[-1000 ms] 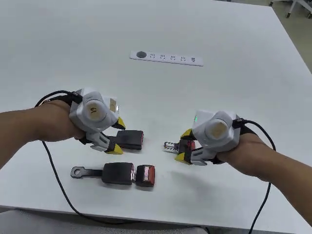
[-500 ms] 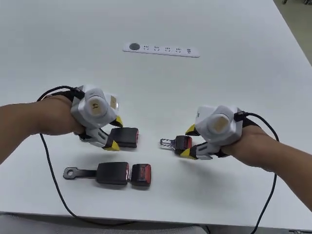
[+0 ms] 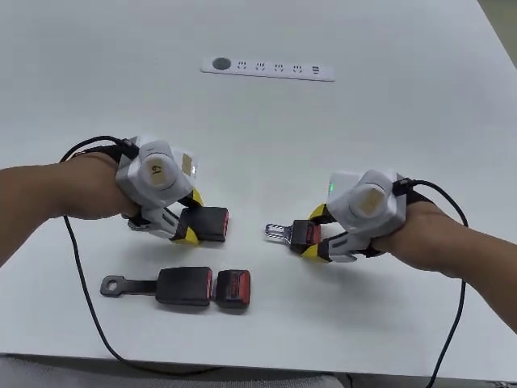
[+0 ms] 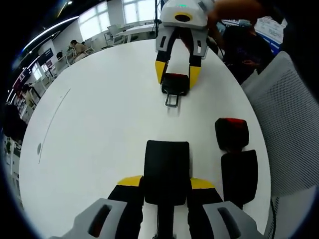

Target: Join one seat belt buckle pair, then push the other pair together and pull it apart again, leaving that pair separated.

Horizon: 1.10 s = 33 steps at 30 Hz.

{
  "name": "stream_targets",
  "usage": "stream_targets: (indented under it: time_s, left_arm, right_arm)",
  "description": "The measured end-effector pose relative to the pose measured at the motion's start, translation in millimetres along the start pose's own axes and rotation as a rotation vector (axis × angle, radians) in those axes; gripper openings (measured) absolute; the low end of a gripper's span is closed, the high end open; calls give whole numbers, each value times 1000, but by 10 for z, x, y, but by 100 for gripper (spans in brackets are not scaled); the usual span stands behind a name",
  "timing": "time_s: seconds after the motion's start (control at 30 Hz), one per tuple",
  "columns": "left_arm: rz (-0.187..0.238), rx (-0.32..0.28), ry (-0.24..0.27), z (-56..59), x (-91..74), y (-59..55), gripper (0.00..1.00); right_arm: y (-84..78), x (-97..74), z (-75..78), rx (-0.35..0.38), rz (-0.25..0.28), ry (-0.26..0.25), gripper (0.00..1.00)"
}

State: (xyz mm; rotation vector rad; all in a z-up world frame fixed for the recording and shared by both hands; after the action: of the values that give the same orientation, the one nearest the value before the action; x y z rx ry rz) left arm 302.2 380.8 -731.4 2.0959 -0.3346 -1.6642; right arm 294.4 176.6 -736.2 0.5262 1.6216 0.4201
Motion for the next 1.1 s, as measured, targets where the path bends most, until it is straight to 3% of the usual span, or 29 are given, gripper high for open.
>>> stream_targets:
  time_s: [0.27,0.53,1.1]
  left_arm:
    - [9,63,-7,21,8,2,33]
    - [5,63,-5,-1,7,-23,33]
    - [2,54,3,-11,17,-36,33]
  right_arm:
    - [10,26,-12,-40,-6,4,32]
    - [58,67,-24,-41,-11,-8,32]
    - [495,374,-22,-40,13,-20,31]
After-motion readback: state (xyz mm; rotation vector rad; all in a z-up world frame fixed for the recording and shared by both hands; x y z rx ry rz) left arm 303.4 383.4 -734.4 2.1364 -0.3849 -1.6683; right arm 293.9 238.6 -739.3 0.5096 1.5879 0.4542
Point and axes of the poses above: the centre of the closed fingertips' face, and the gripper's own axes: x roughly forward along the fingers, z roughly to its right, y roughly out of its top, the point moved 5 cm from there along -x, roughly backward along the fingers, and after that the axes turned 11 degrees about y, right-handed, at the moved point
